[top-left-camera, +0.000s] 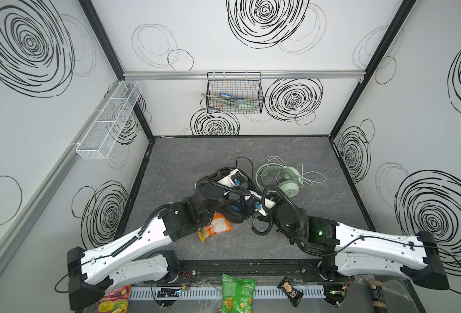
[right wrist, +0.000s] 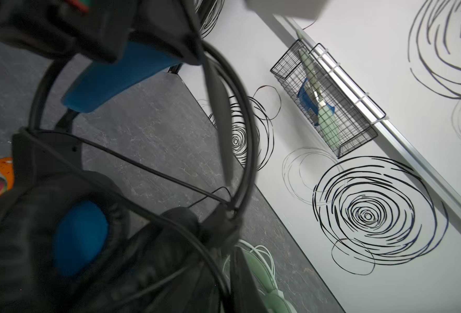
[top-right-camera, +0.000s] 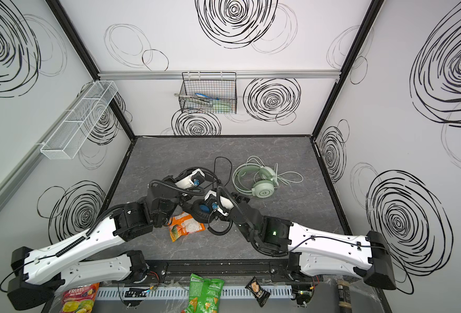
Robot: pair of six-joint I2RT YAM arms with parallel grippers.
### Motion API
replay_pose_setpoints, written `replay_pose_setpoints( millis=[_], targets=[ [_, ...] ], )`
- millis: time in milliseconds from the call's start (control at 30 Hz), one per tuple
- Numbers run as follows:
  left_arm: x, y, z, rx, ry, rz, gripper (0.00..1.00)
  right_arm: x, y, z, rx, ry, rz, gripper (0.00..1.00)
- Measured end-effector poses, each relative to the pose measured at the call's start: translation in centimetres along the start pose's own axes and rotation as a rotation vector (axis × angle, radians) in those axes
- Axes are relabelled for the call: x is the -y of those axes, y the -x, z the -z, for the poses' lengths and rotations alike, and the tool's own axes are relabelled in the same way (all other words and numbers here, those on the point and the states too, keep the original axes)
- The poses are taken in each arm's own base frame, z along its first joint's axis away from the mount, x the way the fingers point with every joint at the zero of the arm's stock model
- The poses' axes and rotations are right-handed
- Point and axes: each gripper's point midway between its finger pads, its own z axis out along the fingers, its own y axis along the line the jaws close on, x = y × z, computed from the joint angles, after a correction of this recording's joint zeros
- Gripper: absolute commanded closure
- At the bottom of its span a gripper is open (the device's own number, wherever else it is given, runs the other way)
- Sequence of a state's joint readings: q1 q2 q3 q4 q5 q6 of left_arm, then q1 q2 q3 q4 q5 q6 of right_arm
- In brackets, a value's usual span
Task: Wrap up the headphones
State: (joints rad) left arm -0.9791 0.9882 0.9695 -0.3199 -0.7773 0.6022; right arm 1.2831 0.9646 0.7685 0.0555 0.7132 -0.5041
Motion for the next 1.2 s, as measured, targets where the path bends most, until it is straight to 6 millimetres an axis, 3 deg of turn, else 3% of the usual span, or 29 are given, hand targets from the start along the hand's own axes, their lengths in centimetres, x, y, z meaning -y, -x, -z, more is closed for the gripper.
replay_pose_setpoints(
  millis=[100,200,467,667,800,1200],
  targets=[
    [1.5,-1.2,0.2,-0.040,-0.068,-0.062,1.00,3.6,0.1,0.9,0.043,-0.062,-0.106,0.85],
    [2.8,-1.7,0.5,-0.047,-0.134,-0.080,1.00,5.7,0.4,1.3,0.080,-0.091,-0.177,0.87],
    [3.9,-0.8,1.8,0.004,-0.260,0.001,1.00,6.1,-1.5,0.6,0.061,-0.083,-0.228,0.91],
    [1.7,0.8,3.3,0.082,-0.272,0.145,1.00,8.0,-2.7,0.7,0.072,-0.108,-0.311,0.94],
    [1.0,1.4,3.9,0.119,-0.278,0.210,1.00,8.7,-2.8,0.8,0.095,-0.104,-0.356,0.94],
    [0.6,2.7,6.2,0.234,-0.392,0.337,1.00,7.9,-2.1,-0.1,0.145,-0.054,-0.403,0.84]
  ],
)
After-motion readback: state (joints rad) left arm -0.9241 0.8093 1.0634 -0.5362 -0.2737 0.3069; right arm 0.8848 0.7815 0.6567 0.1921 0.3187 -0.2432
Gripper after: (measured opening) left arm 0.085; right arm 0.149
